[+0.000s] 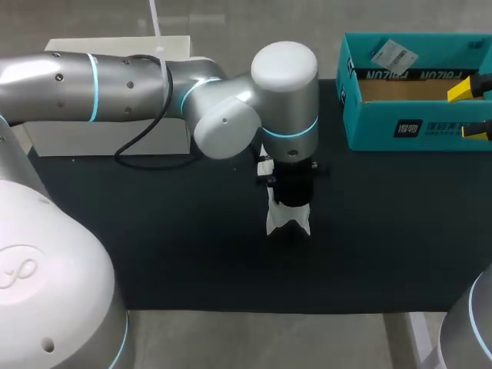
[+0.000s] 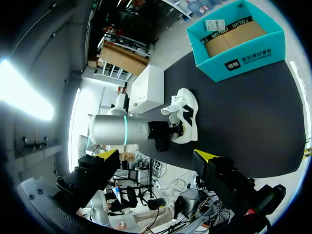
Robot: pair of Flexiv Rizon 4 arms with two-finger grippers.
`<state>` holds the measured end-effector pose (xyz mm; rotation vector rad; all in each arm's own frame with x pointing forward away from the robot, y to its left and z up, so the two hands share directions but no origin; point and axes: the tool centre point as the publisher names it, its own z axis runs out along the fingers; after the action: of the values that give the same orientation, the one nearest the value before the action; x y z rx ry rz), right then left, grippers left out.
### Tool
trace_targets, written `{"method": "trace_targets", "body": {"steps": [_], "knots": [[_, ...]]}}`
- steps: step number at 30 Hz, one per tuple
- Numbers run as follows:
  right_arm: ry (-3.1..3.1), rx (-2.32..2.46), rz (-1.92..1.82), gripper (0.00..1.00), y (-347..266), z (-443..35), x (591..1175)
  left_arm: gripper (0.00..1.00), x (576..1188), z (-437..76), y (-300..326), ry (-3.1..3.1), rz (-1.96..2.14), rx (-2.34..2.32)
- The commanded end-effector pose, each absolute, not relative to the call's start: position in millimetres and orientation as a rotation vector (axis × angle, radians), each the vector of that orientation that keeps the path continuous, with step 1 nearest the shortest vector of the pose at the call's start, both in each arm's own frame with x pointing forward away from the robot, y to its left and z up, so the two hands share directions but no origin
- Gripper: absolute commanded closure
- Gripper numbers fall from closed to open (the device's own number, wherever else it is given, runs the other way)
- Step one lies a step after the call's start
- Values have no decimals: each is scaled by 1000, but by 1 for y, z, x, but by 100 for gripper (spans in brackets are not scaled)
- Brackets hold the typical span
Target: Take the shoe out of the shoebox, open the shoe tongue, remove and reinsert the insole, then place the shoe into the shoebox
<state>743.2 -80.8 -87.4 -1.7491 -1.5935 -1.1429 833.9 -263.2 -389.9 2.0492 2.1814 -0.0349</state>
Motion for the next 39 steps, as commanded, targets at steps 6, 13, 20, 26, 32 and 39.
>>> {"method": "trace_targets", "body": {"steps": [6,13,20,26,32,39], "knots": [[-1594,-1751,-1140,0,-80,-88,744,100,828,-419,-272,2238,-28,2071],[-1594,-1751,-1140,0,-80,-88,744,100,829,-406,-267,2254,-55,2080],[-1594,-1751,-1140,0,-80,-88,744,100,842,-371,-255,2227,-19,2026],[-1594,-1751,-1140,0,-80,-88,744,100,852,-389,-254,2229,30,2026],[-1594,-1751,-1140,0,-80,-88,744,100,845,-411,-261,2259,32,2077],[-1594,-1751,-1140,0,-80,-88,744,100,838,-413,-260,2282,11,2119]]}}
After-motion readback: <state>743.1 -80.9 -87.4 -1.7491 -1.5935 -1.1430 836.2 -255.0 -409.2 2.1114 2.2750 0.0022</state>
